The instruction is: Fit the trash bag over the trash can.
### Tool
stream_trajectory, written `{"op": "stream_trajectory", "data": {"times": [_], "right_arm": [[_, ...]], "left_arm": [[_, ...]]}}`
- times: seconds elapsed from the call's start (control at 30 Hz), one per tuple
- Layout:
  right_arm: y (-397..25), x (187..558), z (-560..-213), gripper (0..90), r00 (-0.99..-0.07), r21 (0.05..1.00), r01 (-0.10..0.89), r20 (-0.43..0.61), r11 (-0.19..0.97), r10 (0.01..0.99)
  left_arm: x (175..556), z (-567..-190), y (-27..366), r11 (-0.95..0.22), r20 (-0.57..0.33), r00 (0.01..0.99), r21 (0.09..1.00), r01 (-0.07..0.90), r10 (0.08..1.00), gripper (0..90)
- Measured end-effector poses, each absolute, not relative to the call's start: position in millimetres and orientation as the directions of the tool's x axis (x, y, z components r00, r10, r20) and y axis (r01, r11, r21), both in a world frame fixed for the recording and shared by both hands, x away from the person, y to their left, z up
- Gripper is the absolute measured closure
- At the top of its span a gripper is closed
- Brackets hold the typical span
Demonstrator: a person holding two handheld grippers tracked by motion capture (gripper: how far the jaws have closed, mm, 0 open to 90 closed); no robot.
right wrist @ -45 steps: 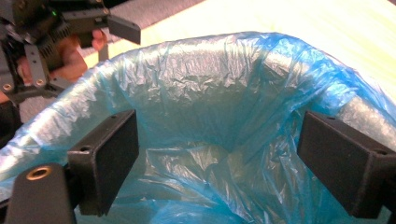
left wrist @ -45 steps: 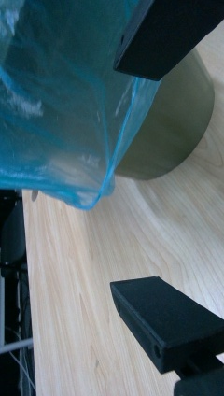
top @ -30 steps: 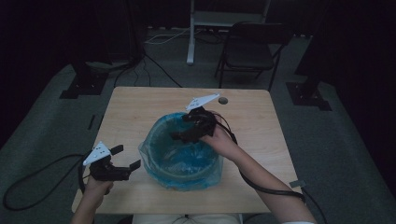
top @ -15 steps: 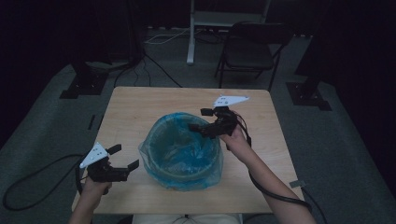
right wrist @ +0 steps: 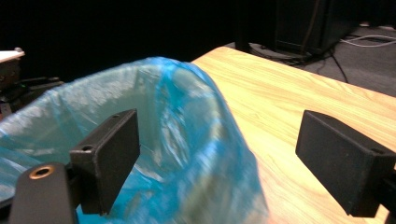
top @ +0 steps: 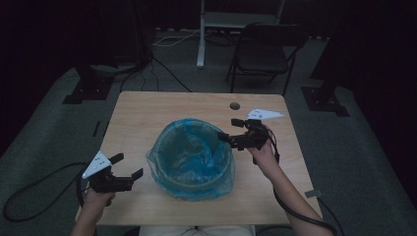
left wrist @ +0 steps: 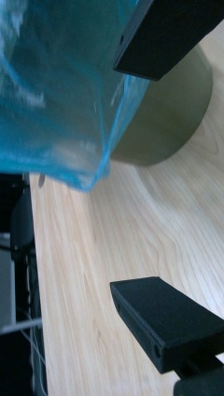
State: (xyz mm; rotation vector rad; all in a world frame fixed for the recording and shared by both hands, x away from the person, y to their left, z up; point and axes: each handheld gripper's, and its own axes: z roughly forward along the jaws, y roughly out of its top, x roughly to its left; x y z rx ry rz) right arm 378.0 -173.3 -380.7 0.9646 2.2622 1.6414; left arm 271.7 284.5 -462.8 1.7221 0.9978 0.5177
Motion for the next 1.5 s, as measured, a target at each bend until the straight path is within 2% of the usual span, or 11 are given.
{"op": "stream_trajectory", "data": {"times": [0.33,0.8,0.93,1.33,1.5], "right_arm": [[-205.6,372.5,-407.6,13.2,-0.71,0.9,0.422,0.254,0.108,0.656],[-248.1,363.0,-432.8,13.1,-0.652,0.897,0.441,0.35,-0.04,0.673],[-257.6,360.5,-438.3,13.1,-0.616,0.901,0.434,0.313,-0.02,0.723],[-284.1,349.2,-479.2,13.2,-0.518,0.868,0.495,0.319,-0.026,0.793],[-296.8,334.3,-504.0,13.2,-0.458,0.859,0.512,0.267,0.006,0.848]], "left_arm": [[268.5,-478.6,298.0,-0.127,-0.093,0.491,0.909,0.396,0.866,0.2],[259.9,-509.1,316.9,-0.102,-0.129,0.435,0.877,0.47,0.891,0.2],[256.4,-512.4,320.2,-0.103,-0.125,0.422,0.872,0.479,0.898,0.3],[247.1,-521.7,328.5,-0.092,-0.128,0.384,0.858,0.505,0.915,0.3],[243.1,-525.0,332.7,-0.088,-0.123,0.362,0.854,0.513,0.924,0.2]]}}
